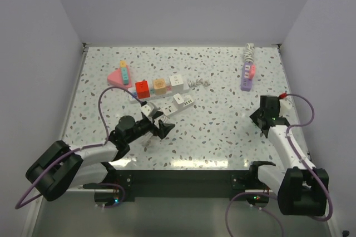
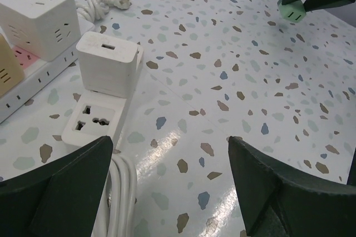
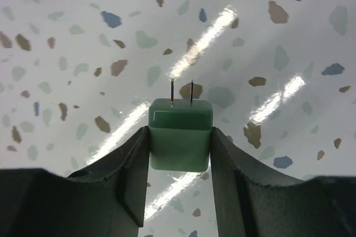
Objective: Insert the plug
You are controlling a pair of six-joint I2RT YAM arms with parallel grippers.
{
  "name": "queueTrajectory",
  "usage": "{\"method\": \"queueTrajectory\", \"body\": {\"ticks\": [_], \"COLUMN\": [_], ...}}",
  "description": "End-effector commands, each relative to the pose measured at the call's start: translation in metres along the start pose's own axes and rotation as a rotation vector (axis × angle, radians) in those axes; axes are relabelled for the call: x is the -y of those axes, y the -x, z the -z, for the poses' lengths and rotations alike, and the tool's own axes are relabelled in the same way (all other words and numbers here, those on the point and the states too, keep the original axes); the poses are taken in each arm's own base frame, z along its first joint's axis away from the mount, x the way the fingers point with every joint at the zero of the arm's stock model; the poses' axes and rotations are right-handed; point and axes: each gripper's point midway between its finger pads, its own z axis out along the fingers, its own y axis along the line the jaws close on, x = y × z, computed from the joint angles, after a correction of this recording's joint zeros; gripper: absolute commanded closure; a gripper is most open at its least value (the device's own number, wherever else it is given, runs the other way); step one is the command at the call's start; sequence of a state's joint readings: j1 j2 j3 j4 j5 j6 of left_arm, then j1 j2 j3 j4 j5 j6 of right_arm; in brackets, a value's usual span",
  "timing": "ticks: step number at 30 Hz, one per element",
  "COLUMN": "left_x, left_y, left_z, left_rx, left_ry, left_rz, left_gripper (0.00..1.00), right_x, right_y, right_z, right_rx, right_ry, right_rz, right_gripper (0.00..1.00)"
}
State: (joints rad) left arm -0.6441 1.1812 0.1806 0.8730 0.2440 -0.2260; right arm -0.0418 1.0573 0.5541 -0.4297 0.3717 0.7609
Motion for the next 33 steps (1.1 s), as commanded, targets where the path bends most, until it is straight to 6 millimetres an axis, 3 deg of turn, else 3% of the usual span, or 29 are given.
{"method": "queueTrajectory", "body": {"ticks": [1,7,8,10,11,14,16,19,25,28,33], "left_x": [0.009,0.017,0.017,0.023,0.024,0.035,0.046,0.053,0.040,0.040,0.023], "left_y": [0.016,0.017,0.015,0.015,0.011,0.007,0.004,0.000,-0.006,-0.004,-0.007], "left_z": [0.002,0.002,0.001,-0.002,-0.004,-0.010,-0.013,-0.017,-0.039,-0.045,-0.047], "left_rx": [0.073,0.083,0.076,0.071,0.050,0.025,0.014,0.001,-0.037,-0.027,-0.060], "left_ry": [-0.040,-0.083,-0.087,-0.105,-0.109,-0.148,-0.182,-0.203,-0.137,-0.135,-0.062], "left_rz": [-0.028,-0.085,-0.105,-0.130,-0.150,-0.187,-0.207,-0.233,-0.216,-0.211,-0.280], "left_gripper": [0.10,0.11,0.11,0.11,0.11,0.11,0.11,0.11,0.11,0.11,0.10], "right_x": [-0.053,-0.128,-0.141,-0.169,-0.183,-0.222,-0.240,-0.256,-0.263,-0.261,-0.256], "right_y": [0.033,0.031,0.019,0.020,0.000,-0.021,-0.030,-0.064,-0.119,-0.135,-0.148], "right_z": [0.026,0.062,0.064,0.077,0.080,0.105,0.109,0.129,0.149,0.157,0.165], "right_rx": [0.072,0.059,0.036,0.061,0.029,-0.016,-0.049,-0.158,-0.286,-0.320,-0.352], "right_ry": [0.248,0.586,0.614,0.684,0.735,0.959,1.039,1.194,1.339,1.382,1.475], "right_rz": [0.058,0.221,0.284,0.348,0.434,0.525,0.550,0.666,0.803,0.866,0.944], "right_gripper": [1.00,1.00,1.00,1.00,1.00,1.00,1.00,1.00,1.00,1.00,1.00]}}
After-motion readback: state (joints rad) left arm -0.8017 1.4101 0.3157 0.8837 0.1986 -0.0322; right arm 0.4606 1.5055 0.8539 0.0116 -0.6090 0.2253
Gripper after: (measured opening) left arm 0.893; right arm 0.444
